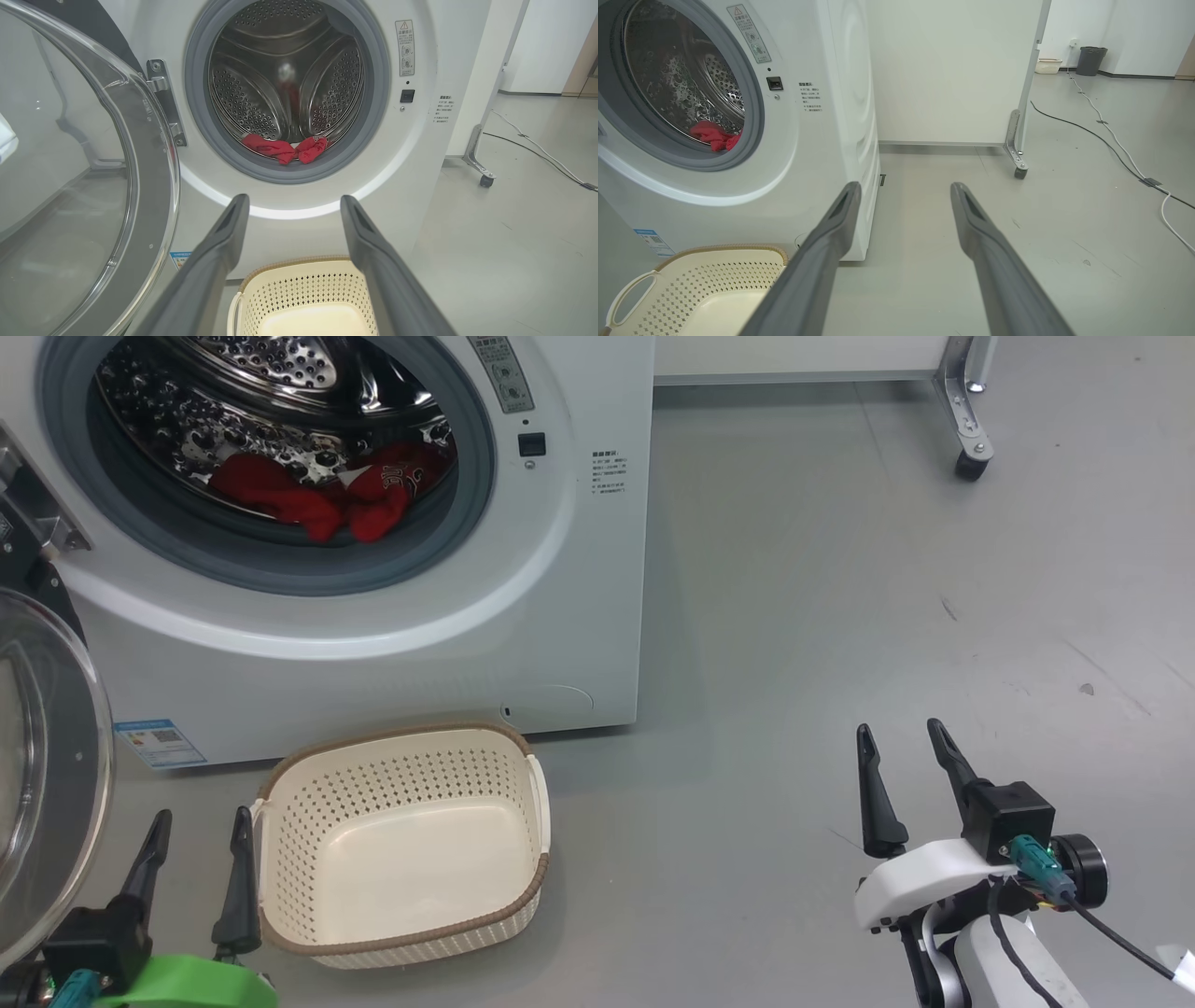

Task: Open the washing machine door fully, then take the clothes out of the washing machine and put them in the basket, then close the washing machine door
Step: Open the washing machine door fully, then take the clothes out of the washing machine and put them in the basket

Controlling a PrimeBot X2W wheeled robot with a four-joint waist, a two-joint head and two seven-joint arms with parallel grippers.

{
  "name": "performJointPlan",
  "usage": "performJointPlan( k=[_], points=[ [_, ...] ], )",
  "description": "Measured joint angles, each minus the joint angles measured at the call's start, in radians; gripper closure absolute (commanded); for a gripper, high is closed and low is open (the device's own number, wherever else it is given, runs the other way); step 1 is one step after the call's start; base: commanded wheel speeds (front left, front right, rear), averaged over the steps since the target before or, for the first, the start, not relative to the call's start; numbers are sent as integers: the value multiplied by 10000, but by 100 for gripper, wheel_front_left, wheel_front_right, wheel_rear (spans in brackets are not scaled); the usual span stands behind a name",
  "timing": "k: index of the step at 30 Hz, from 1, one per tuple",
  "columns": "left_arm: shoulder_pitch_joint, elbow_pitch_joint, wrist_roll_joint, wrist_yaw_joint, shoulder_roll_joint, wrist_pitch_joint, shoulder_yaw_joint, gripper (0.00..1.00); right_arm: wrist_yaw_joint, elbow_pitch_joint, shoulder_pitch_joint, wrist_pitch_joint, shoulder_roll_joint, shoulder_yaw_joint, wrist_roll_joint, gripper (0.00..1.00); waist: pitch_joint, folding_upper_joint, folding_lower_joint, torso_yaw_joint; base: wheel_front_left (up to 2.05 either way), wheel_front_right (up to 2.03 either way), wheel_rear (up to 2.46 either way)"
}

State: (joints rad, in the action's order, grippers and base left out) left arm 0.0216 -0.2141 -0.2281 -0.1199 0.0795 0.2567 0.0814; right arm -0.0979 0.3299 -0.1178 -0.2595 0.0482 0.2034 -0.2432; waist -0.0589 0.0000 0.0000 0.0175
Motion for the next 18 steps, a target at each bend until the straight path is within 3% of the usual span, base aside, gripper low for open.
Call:
performJointPlan(
  k=[18],
  points=[
    [1, 0, 27, -12, -33, 0, 215, 0, -4, -15, 5, 0, -2, 4, -6, 0, -134, 0, 0, -144, 73, -69, -4]
  ],
)
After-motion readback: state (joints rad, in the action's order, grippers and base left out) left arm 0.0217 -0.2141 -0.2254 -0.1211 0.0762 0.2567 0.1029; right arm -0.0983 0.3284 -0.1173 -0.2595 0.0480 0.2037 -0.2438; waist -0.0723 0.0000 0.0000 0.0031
